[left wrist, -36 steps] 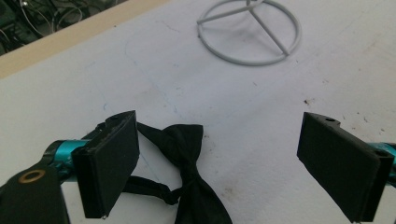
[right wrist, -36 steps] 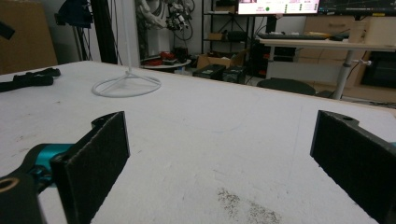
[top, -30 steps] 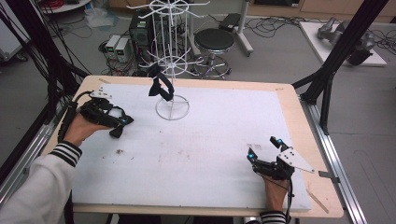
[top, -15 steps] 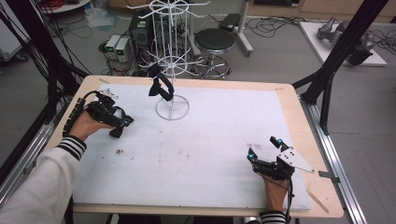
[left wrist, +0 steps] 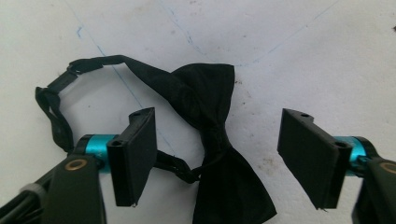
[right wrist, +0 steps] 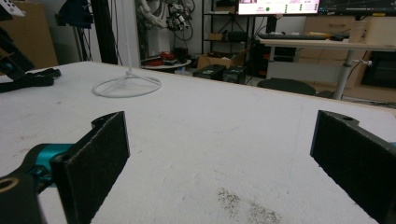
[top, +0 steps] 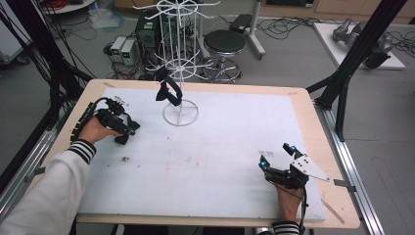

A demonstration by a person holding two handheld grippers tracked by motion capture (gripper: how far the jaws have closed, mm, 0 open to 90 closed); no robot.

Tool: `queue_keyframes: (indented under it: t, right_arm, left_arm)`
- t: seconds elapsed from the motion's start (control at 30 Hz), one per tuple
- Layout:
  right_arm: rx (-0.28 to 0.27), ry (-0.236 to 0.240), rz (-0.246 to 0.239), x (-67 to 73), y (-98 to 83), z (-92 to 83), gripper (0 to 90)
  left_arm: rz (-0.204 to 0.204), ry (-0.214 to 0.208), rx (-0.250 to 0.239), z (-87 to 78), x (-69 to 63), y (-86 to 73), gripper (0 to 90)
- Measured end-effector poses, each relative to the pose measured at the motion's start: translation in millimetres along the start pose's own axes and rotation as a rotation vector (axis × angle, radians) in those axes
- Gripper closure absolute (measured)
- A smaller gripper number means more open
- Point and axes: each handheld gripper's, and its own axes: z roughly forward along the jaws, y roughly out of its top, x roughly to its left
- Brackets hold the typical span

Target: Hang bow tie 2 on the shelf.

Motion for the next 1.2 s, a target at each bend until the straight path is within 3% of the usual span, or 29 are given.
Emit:
queue_keyframes:
  t: [0.4,0.77,0.97,1.2]
  right_arm:
    - [-0.002,0.001,0.003,0.0,0.0,-0.4,3.9]
    - [-0.002,0.001,0.002,0.0,-0.1,-0.3,3.8]
    - [-0.003,0.000,0.002,0.1,-0.1,-0.2,3.8]
    - [-0.002,0.001,0.004,0.1,0.0,-0.4,3.9]
  left_arm:
    - [-0.001,0.009,0.041,6.0,0.0,0.5,46.3]
    - [-0.014,0.014,0.078,11.5,-1.1,0.8,55.3]
    - [-0.016,0.025,0.098,12.9,-1.5,0.4,65.4]
    - [0.001,0.025,0.088,13.2,-2.6,-1.6,74.6]
